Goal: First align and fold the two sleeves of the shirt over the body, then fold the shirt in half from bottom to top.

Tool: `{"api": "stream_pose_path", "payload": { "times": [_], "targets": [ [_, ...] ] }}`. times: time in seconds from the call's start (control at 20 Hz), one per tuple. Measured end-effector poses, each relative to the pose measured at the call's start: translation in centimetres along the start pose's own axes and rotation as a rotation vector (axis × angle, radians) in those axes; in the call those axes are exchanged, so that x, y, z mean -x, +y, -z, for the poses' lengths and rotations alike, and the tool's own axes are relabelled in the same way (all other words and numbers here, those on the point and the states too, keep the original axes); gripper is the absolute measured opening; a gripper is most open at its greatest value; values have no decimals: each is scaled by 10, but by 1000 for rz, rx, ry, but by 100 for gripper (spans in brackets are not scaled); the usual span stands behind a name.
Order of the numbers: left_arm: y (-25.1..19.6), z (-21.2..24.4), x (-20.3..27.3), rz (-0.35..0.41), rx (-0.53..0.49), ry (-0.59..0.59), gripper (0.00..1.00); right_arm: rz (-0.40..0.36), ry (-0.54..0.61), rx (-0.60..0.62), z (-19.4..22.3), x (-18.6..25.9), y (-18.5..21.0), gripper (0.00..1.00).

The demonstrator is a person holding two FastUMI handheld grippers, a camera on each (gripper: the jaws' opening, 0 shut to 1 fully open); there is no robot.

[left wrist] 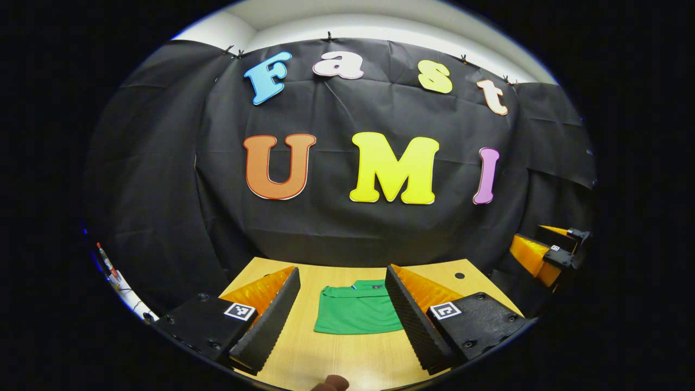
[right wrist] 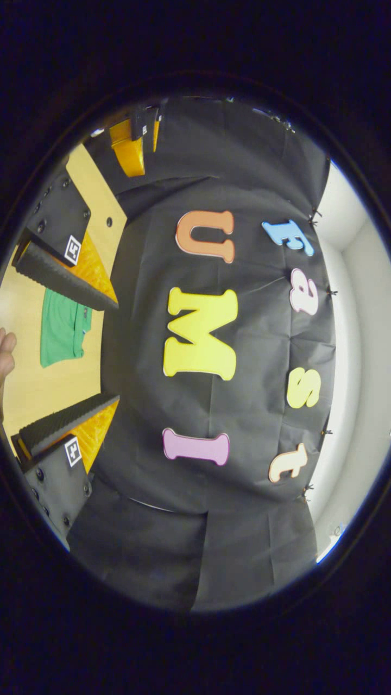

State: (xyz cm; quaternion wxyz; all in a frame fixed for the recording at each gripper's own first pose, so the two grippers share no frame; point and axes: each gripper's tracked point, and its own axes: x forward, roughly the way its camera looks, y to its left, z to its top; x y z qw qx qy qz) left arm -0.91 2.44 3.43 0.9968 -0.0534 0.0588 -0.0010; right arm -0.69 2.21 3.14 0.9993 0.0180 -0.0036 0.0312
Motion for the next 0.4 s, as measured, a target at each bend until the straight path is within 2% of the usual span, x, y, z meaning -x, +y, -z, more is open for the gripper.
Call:
{"api": "stream_pose_path", "payload": {
  "times": [0.15, 0.25, 0.3, 0.35, 0.4],
  "targets": [
    [-2, -4, 12, 6, -35, -38, 100, -20, -5, 32, 11, 13, 24, 94],
    [-4, -3, 12, 9, -46, -49, 100, -60, 11, 33, 13, 17, 39, 94],
    [-4, 0, 12, 13, -42, -45, 94, -70, 16, 42, 14, 18, 43, 94],
    [-4, 2, 13, 14, -38, -36, 94, -76, 18, 55, 13, 16, 44, 94],
    [-2, 5, 13, 9, -39, -24, 100, -87, 18, 60, 13, 17, 48, 94]
  ]
}}
